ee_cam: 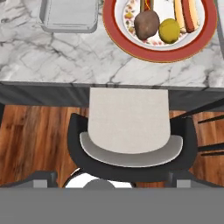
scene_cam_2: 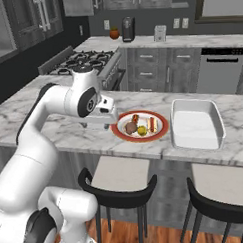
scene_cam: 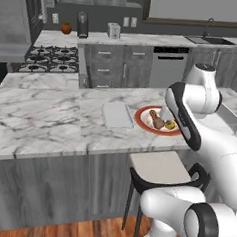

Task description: Place one cooked food and one vegetable from the large plate to each tupperware container.

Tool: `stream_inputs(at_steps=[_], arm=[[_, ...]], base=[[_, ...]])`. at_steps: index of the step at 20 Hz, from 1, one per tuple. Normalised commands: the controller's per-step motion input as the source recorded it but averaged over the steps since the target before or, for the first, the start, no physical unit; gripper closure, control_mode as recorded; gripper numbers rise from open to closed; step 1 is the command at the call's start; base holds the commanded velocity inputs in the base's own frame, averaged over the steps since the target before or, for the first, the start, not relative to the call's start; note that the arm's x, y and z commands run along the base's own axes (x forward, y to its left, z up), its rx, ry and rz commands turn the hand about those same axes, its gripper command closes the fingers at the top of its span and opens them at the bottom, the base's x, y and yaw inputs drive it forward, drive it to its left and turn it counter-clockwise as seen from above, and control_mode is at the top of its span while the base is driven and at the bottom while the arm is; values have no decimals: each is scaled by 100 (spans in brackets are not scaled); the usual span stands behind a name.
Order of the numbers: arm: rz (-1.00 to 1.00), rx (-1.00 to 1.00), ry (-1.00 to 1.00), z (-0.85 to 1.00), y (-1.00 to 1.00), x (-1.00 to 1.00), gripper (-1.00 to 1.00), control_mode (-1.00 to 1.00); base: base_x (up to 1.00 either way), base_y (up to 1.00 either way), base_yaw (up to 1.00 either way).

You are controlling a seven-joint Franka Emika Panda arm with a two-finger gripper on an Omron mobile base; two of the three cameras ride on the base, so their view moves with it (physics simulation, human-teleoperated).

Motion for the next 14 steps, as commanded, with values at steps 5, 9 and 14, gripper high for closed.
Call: stream_inputs(at_steps=[5, 9, 14], arm=[[0, 0, 0, -18, -21, 37, -100, -100], [0, 0, 0, -31, -9, 42, -100, -100], [-1, -1, 0, -45, -2, 40, -100, -100]], base=[[0, 0, 0], [0, 0, 0], [0, 0, 0]])
